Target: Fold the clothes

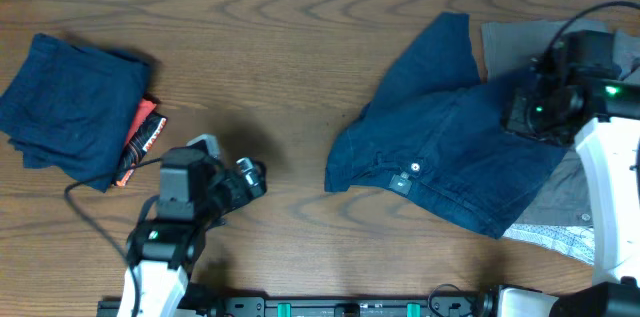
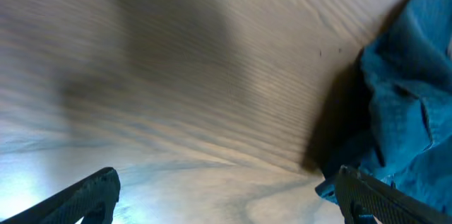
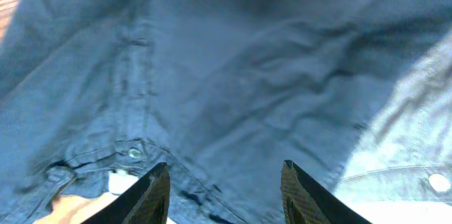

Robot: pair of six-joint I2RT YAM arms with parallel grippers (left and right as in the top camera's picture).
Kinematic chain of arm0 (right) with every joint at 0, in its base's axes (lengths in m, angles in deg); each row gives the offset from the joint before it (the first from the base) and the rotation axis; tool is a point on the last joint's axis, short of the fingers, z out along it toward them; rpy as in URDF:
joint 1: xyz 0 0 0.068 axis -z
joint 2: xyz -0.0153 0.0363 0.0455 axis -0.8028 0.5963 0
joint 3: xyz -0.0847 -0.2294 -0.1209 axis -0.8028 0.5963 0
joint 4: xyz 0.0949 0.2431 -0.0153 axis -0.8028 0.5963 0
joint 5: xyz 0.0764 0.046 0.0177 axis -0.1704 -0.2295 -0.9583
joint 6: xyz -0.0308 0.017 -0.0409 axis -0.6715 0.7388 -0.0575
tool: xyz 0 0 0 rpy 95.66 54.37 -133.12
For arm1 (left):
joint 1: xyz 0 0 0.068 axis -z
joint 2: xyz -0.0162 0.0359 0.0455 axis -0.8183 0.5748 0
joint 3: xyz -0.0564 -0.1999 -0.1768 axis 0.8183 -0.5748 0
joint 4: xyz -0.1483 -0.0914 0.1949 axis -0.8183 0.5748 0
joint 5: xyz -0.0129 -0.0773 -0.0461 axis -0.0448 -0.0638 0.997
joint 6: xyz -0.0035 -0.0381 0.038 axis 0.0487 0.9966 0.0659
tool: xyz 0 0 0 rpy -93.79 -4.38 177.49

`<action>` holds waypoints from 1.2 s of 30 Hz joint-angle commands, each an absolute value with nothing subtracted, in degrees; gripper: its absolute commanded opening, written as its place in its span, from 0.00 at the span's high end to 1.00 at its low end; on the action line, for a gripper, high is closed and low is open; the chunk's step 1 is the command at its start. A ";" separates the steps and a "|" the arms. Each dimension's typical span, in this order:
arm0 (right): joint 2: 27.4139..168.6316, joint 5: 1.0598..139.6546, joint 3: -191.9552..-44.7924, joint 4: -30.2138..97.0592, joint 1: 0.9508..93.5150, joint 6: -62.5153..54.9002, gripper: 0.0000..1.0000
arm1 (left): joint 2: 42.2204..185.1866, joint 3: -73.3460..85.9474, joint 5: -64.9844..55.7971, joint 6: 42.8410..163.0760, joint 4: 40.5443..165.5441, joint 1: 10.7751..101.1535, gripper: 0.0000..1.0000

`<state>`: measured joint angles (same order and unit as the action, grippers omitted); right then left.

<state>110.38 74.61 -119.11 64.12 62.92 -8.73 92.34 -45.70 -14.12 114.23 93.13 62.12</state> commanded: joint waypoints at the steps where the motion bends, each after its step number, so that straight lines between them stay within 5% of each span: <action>1: 110.08 75.61 -119.43 64.80 65.63 -7.65 0.51 | 98.61 -44.95 -11.39 118.09 88.48 66.44 0.02; 17: 110.08 75.61 -119.37 66.44 67.48 -7.68 0.50 | 126.17 -44.95 -9.84 119.93 52.83 89.13 0.00; 18: 110.08 75.61 -119.37 66.46 67.48 -7.68 0.50 | 127.11 -44.95 -10.63 119.93 51.65 89.61 0.07; 22: 110.08 75.64 -119.22 66.46 67.48 -7.70 0.51 | 128.18 -44.93 -11.94 119.23 49.81 89.42 0.86; 23: 110.08 75.68 -119.11 66.44 67.48 -7.70 0.51 | 127.90 -44.93 -11.94 117.90 49.57 88.96 0.94; 27: 110.10 77.21 -118.19 66.22 67.48 -7.68 0.51 | 124.38 -44.80 -11.92 113.22 49.46 83.91 0.94; 36: 110.10 78.37 -116.48 65.13 67.48 -7.65 0.51 | 115.35 -36.93 -11.85 113.48 52.39 57.77 0.94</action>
<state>110.40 77.36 -116.99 65.72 66.83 -8.51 116.97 -41.76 -10.28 114.49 51.63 63.97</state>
